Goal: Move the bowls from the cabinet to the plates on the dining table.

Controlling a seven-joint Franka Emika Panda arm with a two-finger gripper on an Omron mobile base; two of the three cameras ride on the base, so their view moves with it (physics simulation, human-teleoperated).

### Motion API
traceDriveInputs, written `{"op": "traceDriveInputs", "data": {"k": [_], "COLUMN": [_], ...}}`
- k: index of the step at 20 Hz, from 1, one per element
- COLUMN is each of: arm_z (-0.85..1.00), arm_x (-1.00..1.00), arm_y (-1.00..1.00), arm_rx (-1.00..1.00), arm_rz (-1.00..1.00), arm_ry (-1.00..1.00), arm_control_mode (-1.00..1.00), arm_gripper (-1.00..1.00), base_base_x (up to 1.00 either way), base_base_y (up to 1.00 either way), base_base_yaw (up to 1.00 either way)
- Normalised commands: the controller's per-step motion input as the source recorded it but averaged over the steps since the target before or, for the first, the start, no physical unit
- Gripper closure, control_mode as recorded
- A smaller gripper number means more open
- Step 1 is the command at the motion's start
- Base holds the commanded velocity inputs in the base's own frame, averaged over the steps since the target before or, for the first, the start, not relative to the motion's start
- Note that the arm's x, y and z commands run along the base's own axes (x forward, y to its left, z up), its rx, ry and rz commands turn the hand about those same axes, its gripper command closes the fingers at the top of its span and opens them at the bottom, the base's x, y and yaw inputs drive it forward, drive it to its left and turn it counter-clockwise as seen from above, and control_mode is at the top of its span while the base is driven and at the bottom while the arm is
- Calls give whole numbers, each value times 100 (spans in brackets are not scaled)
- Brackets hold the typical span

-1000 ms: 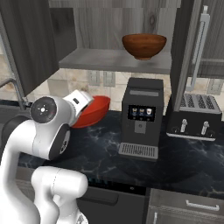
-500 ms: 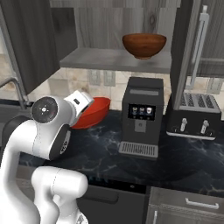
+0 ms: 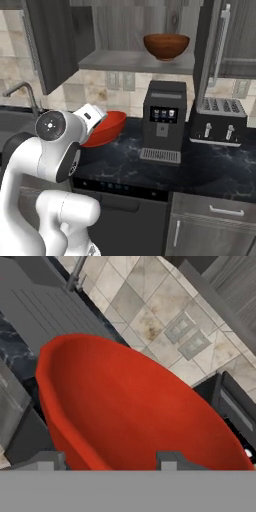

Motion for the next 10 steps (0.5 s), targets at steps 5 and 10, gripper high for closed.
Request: {"op": "traceDriveInputs", "data": {"k": [5, 10], "arm_z": [0, 0], "arm_x": [0, 0], "arm_y": [0, 0], "arm_rx": [0, 0], "arm_rz": [0, 0], "arm_ry": [0, 0], "arm_control_mode": [100, 100], "arm_gripper": [100, 100], "base_base_x": [-14, 0], "base_base_y": [0, 0], "base_base_yaw": [-6, -26]}}
